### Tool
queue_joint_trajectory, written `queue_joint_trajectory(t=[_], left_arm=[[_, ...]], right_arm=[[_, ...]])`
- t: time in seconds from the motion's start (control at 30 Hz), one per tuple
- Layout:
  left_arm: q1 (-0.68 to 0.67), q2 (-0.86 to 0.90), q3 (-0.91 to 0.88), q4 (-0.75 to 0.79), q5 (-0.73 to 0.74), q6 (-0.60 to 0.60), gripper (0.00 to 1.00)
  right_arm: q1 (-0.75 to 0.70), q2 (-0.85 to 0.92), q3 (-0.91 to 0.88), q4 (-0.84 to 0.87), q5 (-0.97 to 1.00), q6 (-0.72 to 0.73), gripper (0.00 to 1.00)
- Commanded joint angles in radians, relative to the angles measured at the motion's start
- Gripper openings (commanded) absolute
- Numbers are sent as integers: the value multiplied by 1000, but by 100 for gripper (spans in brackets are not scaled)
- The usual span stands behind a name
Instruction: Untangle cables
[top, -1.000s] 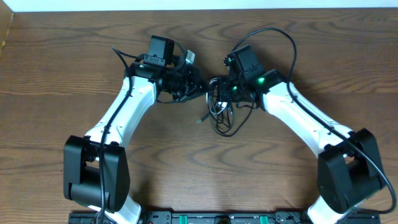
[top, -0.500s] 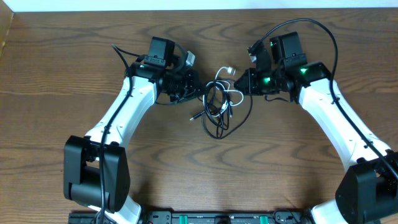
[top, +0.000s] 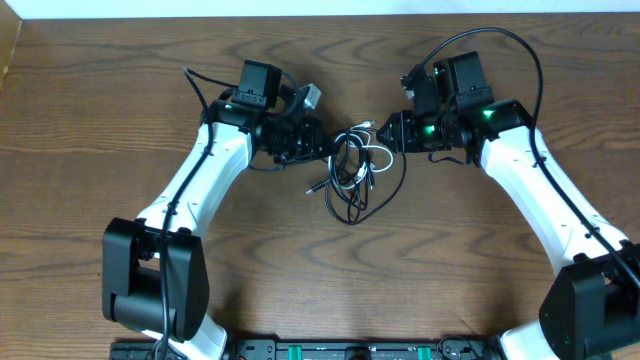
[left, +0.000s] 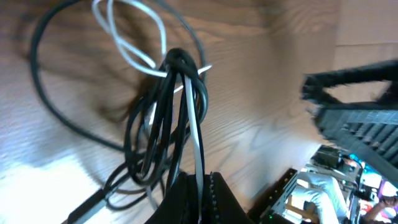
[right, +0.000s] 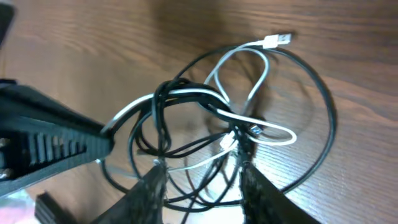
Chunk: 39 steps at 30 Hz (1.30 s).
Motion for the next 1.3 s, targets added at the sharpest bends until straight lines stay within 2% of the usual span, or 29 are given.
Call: queue_joint_trajectory(t=[0.0,0.1,0.23,0.43,0.53,0.67,0.83,1.1,1.13,1.2,1.27], left_arm=[[2,-12,9,21,71,27,8],[2,-12,9,16,71,28,7],[2,-12,9,14,69,28,8],[2,-11,9,-4,38,28,7],[2,-11,9,-12,17,27,8],[2,-11,9,-32,-32,27,8],[2,-11,9,-63,-98,27,8],[2,-11,9,-76,-141,28,8],[2,-11,9,-76,-144,28,7],[2,-11,9,-81,-166,28,8],[2,-11,9,-87,-183,28,9]], right_arm=[[-1,11,9,0,53,-10,43],[5,41,9,4,108,-46,45],[9,115,9,21,123,-231,43],[8,235,9,27,-81,-474,43],[10,269,9,57,-83,-482,45],[10,311,9,110,13,-449,46],[10,344,9,127,37,-443,41],[10,332,18,150,27,-420,40],[10,332,18,159,23,-409,39],[12,332,18,169,-6,-394,25],[12,332,18,172,-57,-394,6]])
